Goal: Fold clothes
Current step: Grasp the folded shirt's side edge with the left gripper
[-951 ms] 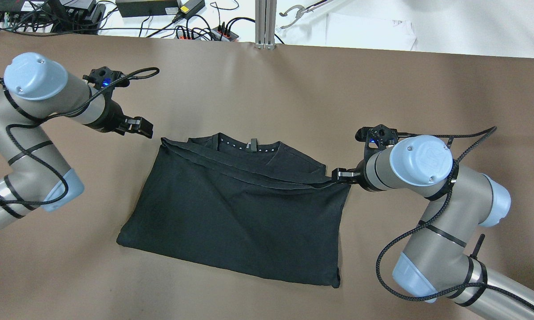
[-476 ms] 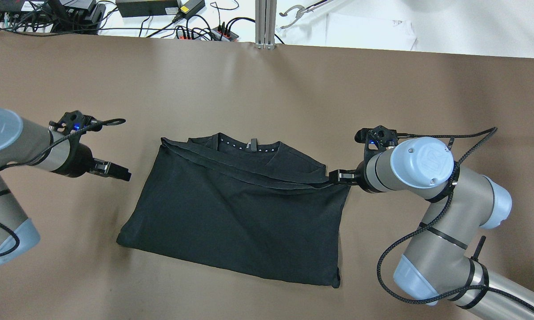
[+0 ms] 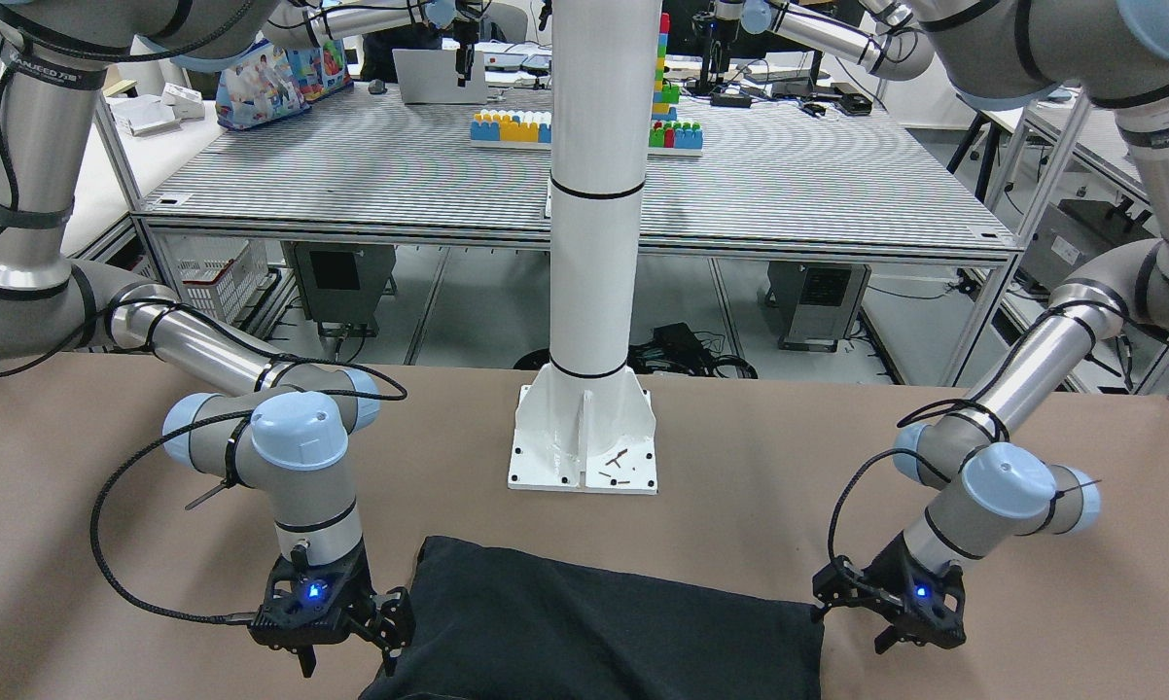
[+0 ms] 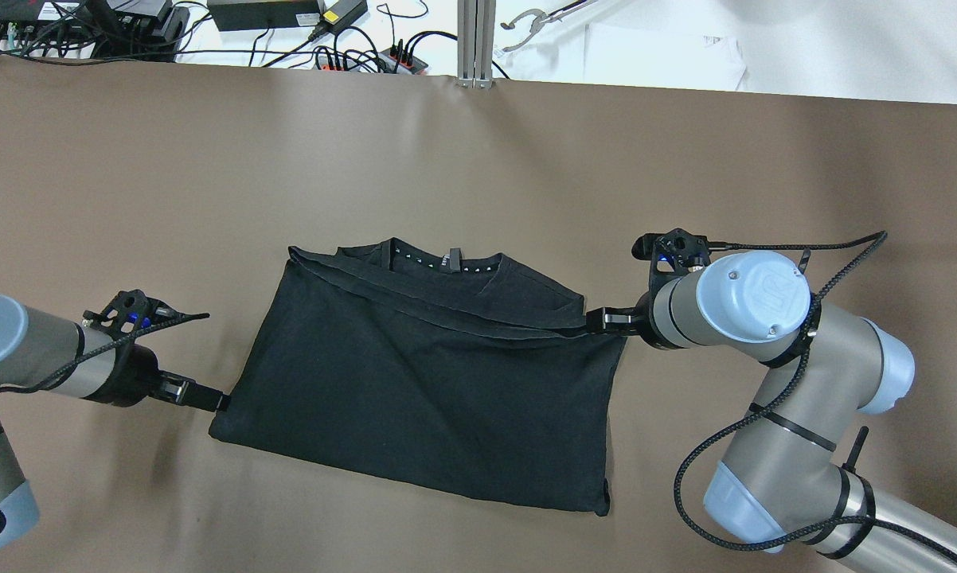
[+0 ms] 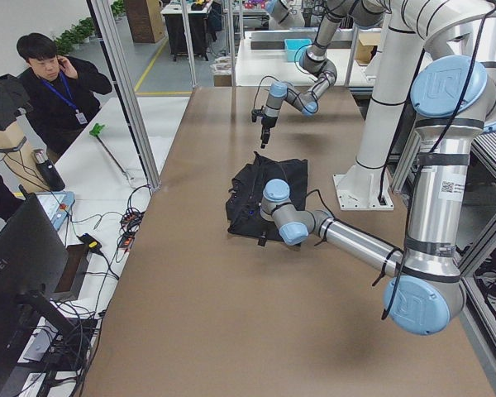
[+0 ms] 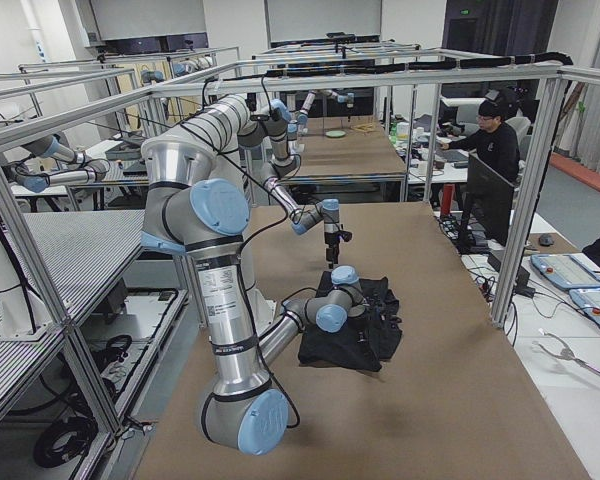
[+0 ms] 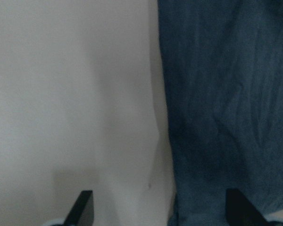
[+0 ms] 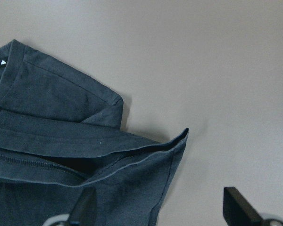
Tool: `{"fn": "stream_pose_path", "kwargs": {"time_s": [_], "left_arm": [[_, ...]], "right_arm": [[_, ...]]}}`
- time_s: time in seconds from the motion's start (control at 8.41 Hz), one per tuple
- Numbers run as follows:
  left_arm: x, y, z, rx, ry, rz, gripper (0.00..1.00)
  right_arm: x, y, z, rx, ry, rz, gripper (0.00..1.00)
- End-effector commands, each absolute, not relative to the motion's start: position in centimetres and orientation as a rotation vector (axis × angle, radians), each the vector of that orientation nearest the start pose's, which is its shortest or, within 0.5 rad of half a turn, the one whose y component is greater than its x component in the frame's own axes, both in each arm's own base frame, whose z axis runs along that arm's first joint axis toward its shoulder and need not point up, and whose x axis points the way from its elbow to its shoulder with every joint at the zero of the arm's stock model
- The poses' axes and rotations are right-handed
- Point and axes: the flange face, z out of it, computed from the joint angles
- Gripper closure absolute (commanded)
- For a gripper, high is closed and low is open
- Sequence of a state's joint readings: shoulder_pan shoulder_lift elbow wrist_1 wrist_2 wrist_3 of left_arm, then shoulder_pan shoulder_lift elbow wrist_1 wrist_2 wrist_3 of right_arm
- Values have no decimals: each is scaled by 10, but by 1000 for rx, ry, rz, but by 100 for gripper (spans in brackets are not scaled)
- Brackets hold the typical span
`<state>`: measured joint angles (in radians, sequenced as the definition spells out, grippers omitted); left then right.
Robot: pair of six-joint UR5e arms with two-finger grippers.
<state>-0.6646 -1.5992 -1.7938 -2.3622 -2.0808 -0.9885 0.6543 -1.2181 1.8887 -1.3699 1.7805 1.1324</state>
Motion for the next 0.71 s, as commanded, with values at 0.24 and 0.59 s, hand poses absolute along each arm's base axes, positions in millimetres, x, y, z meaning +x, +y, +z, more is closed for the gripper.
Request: {"fn": "stream_pose_path", "kwargs": {"time_s": [0.24, 0.59], "left_arm": [[384, -366, 444, 177, 1125, 204, 26], [388, -369, 442, 177, 1128, 202, 62]], "right_arm": [[-396, -443, 295, 311, -894, 99, 6], [-396, -442, 299, 308, -894, 97, 6]]}}
